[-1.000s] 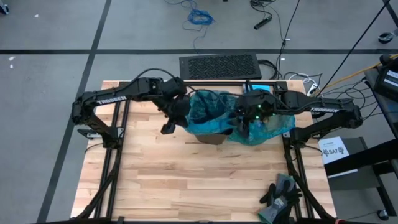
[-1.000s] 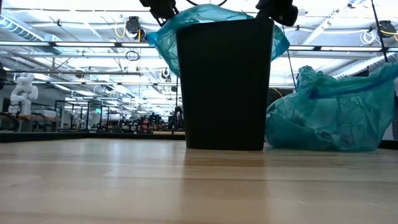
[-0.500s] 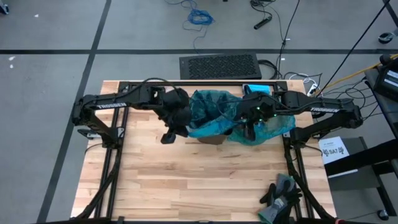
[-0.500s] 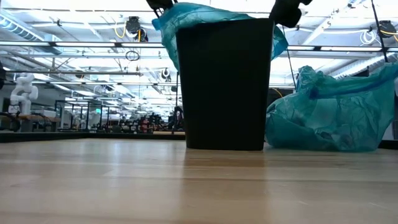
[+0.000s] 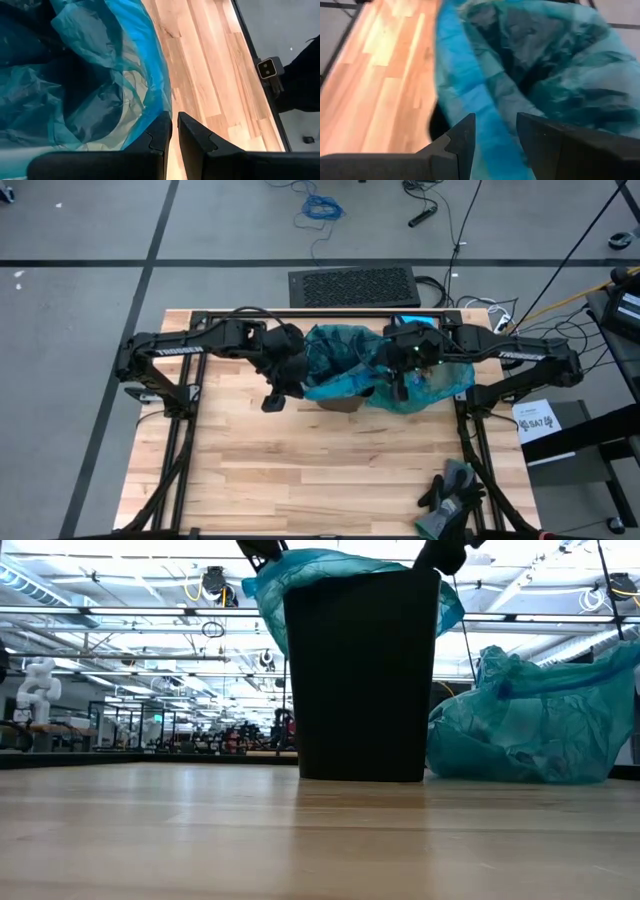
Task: Place trash/remove bag and relplace
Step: Put the blue trash bag into the black trash bin
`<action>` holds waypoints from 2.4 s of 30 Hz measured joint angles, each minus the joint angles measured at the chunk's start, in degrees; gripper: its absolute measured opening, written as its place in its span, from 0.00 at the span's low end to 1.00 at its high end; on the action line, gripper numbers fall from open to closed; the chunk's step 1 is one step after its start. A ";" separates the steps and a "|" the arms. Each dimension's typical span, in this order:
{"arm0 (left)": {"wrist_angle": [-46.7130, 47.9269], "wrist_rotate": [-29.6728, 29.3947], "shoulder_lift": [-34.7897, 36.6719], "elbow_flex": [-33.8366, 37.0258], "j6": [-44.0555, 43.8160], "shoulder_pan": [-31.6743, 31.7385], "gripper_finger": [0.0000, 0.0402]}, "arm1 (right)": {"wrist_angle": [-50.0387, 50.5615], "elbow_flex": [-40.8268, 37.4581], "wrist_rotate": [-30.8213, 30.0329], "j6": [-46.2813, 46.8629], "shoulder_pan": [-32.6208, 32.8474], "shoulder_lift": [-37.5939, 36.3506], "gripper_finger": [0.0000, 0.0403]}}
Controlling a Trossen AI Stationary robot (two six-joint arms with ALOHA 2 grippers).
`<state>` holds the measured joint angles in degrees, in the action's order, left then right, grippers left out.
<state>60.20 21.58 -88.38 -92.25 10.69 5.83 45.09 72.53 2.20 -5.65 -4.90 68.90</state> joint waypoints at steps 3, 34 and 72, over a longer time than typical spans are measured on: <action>0.02 -0.88 0.00 0.00 -1.06 0.01 0.10 | 1.03 0.02 -0.42 -0.19 -1.40 0.48 0.34; 0.65 -1.57 0.00 0.00 -7.89 -0.77 0.10 | 8.72 0.02 6.19 18.11 5.58 2.01 0.01; 0.27 -19.81 3.50 -0.07 -11.89 -4.39 0.02 | 6.92 -0.04 -0.44 24.05 12.88 9.11 0.00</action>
<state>60.48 1.77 -84.88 -92.31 -1.20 1.45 52.01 72.49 1.76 18.39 7.99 78.02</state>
